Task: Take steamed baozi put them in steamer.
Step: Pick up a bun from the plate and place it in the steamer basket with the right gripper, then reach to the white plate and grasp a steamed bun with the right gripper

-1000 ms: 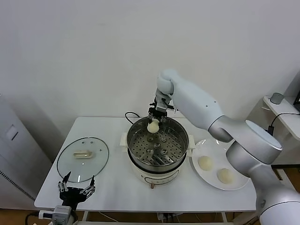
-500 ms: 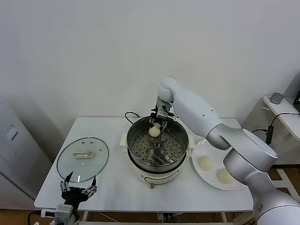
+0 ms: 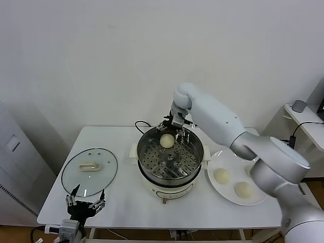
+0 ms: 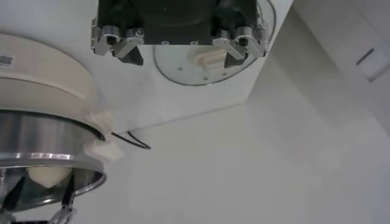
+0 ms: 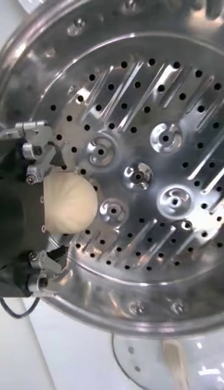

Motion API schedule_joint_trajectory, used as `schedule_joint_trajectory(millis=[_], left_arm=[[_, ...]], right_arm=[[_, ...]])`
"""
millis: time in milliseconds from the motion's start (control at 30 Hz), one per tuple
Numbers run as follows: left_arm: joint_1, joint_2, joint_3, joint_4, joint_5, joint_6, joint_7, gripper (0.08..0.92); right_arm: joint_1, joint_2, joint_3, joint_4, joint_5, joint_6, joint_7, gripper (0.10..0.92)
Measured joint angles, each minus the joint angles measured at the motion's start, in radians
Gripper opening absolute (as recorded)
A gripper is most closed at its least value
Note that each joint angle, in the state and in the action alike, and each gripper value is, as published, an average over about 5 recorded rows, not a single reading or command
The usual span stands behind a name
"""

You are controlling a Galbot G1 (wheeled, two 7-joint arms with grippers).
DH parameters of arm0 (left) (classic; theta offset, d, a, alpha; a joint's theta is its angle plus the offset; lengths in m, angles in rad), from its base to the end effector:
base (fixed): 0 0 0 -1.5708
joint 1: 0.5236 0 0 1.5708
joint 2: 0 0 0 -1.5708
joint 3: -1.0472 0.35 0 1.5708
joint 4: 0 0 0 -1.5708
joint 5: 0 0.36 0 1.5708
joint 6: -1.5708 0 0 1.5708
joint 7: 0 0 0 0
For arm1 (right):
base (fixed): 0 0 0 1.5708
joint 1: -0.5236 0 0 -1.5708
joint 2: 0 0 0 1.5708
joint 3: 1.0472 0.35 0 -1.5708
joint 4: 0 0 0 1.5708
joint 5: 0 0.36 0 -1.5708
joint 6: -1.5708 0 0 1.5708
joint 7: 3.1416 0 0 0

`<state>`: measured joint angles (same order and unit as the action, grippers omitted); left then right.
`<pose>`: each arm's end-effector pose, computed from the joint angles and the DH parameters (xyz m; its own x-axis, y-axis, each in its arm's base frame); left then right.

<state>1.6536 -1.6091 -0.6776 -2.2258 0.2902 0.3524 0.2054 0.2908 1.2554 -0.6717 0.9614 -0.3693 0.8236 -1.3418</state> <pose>0.1564 0.0388 -0.2695 -0.9382 -0.0597 0.3409 0.0390 0.9605 0.2756 0.6222 0.0886 -0.0363 -0.1351 -0.2729 0.9525 -0.1329 -0.9477 -0.2903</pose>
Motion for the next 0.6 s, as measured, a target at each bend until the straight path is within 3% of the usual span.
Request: schedule_joint_trajectory(millis=[300,433,600], left_arm=[[0.001,0.0,0.012,-0.01,-0.003,0.009,0.01,0.823],[0.0,0.0,0.012,-0.01,-0.01,0.013,0.012,0.823],[-0.003,0.0,0.013,-0.012,-0.02,0.021,0.017,0.823]], right_arm=[[0.105,-0.21,-0.066,0.163,0.239,-0.075,-0.019,0.823],[0.123,-0.302,-0.083,0.215,0.319,-0.232,-0.009,0.823],[0.132,-0.409,-0.101,0.271,0.384,-0.536,0.009,0.823]])
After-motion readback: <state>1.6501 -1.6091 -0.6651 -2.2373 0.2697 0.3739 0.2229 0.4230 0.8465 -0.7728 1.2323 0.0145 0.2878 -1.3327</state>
